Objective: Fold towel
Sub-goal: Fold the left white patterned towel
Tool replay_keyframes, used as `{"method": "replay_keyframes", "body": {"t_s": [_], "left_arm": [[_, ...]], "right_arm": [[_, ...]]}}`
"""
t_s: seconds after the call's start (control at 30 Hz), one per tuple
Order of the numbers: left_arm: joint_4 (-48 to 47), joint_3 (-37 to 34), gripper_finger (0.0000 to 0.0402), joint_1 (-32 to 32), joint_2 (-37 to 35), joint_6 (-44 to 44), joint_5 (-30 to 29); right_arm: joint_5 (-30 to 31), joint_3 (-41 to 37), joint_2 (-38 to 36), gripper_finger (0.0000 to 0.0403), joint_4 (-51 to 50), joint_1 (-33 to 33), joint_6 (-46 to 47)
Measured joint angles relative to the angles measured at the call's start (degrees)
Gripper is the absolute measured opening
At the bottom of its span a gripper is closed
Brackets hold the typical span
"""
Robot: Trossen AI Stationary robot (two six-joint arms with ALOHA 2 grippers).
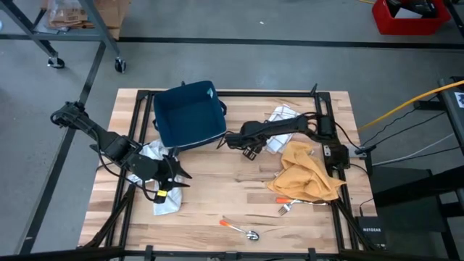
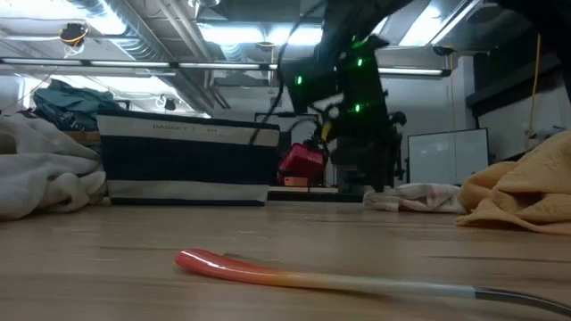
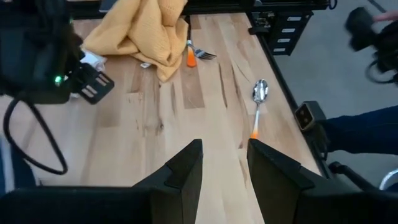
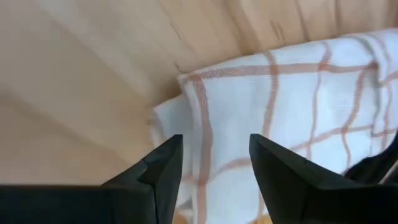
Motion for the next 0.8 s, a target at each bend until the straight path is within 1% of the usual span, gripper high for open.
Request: {"method": "replay_keyframes", "body": {"t_s": [0.17,0.23,0.3,0.4,0.5,0.67,0.8], "left_arm": [[-0.2,0.0,0.0119,0.02,0.0,2.16,-2.02],[-1.02,0.0,0.0119,0.02,0.0,0.85,-2.0],[-3.99,0.04,0.0119,0.02,-0.02,-1.22,-1.31],[-13.45,0.04,0.0119,-0.05,-0.02,-6.37,3.68],[-23.87,0.04,0.0119,-0.94,0.22,-12.56,9.09],[-37.5,0.02,0.0119,-3.65,0.97,-23.56,9.89],[-41.5,-0.19,0.0119,-5.97,1.23,-33.41,10.85]], "right_arm": [[-0.78,0.78,-5.28,0.0188,0.25,3.1,2.18],[-2.24,1.44,-7.26,0.0188,0.81,5.15,2.74],[-3.74,2.23,-8.34,0.0188,1.94,7.59,3.05],[-5.35,4.03,-8.9,0.0188,3.79,11.7,3.19],[-5.56,4.87,-8.92,0.0188,7.67,15.71,3.19],[-5.6,4.87,-8.92,0.0188,17.95,21.27,3.21],[-5.58,4.87,-8.92,0.0188,25.62,24.58,3.21]]}}
